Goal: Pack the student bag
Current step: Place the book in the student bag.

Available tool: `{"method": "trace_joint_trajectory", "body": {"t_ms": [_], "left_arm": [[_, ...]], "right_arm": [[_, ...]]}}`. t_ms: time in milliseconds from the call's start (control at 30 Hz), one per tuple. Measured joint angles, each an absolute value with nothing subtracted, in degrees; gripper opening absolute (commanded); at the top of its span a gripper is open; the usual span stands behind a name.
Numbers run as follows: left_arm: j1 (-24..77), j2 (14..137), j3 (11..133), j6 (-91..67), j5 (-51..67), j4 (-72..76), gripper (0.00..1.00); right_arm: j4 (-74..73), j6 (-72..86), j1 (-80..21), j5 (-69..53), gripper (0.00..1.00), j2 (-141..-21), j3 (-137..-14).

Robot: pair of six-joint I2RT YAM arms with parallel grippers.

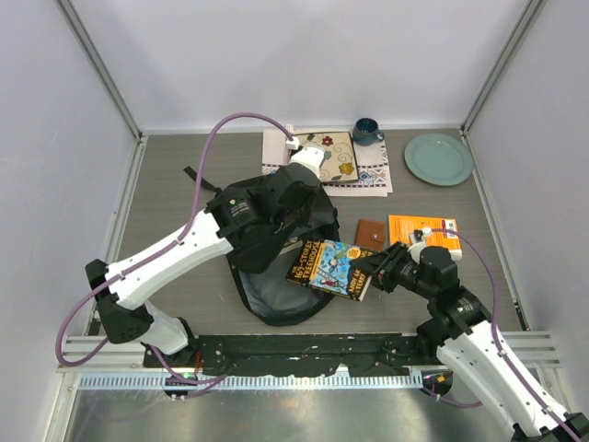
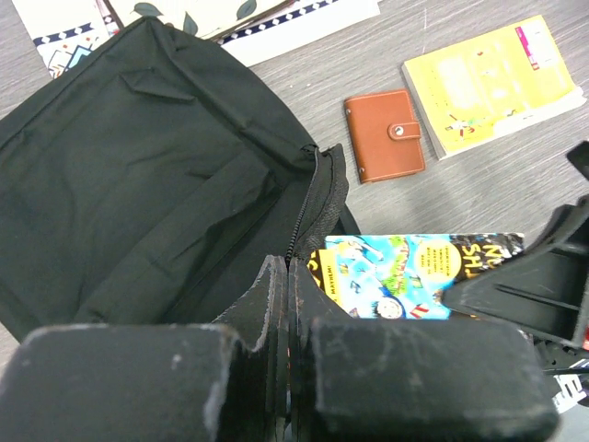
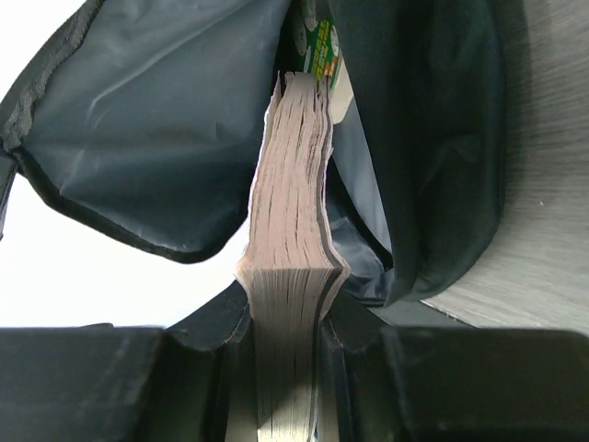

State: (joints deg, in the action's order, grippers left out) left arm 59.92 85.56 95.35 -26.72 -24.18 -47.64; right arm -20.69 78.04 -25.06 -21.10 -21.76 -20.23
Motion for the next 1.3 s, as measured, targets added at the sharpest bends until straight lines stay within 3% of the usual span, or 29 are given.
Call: {"method": "trace_joint_trajectory", "body": {"t_ms": [367,767,1300], "left_arm": [[59.9,85.2,94.1,-26.8,-23.3,-45.2,0.0],[59.9,83.8,92.7,-27.1,-21.9,-44.4,0.0],[59.9,78.2,88.4,-28.4,-21.4,-43.7,0.0]], "right_arm": [[-1.7,80.2,-29.6,-17.1,0.0,-34.5,-16.7],[27.2,81.4,-53.7,6.8,0.0,-59.7,-15.3],[50.9,80.6,-55.1,26.5,0.04,-85.1,-21.3]]}}
